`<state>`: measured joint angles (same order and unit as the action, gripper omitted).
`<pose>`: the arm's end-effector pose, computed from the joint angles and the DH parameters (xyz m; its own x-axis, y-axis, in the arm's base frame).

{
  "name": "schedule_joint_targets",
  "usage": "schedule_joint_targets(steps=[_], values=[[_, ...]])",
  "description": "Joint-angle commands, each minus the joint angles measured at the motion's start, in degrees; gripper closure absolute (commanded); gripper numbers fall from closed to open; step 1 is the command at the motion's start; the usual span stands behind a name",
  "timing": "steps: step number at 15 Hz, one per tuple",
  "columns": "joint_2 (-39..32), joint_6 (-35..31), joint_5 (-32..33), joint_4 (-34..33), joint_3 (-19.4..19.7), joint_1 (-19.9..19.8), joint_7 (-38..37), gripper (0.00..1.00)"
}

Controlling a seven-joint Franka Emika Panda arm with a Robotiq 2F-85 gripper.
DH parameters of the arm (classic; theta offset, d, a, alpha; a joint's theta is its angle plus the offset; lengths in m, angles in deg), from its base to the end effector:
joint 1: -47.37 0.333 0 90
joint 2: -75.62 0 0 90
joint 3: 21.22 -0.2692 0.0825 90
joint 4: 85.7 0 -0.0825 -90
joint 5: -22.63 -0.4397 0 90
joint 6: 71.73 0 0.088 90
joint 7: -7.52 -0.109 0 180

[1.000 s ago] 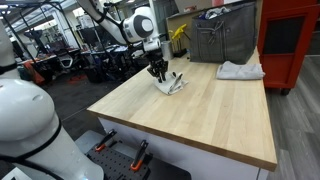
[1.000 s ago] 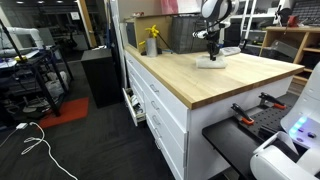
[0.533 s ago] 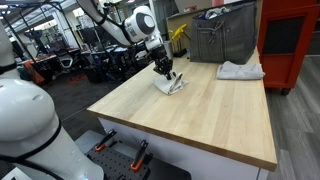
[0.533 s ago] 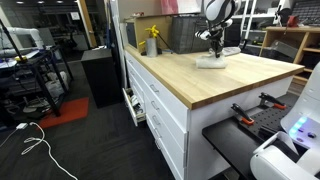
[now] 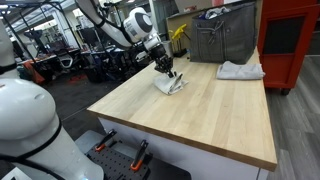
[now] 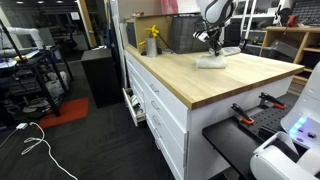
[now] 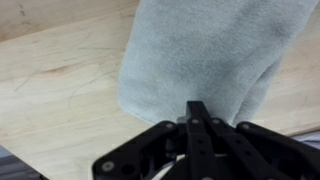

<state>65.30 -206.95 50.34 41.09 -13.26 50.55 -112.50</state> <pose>0.5722 -0.0564 0.2075 -0.2501 -0.9062 0.3410 -0.9682 0.2343 -0.0873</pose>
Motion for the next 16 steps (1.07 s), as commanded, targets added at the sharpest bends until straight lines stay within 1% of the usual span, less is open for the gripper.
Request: schedule_joint_targets(steps=[1, 6, 11, 16], values=[[-3.4, -0.9, 5.02, -2.49, 0.16, 1.18, -8.39, 1.0], [-8.36, 0.81, 11.54, -5.57, 1.05, 2.9, -12.05, 1.0], [-10.96, 3.02, 14.86, -7.36, 1.21, 3.57, -14.28, 1.0], [-14.12, 6.64, 19.06, -9.78, 0.45, 5.53, -16.32, 1.0]])
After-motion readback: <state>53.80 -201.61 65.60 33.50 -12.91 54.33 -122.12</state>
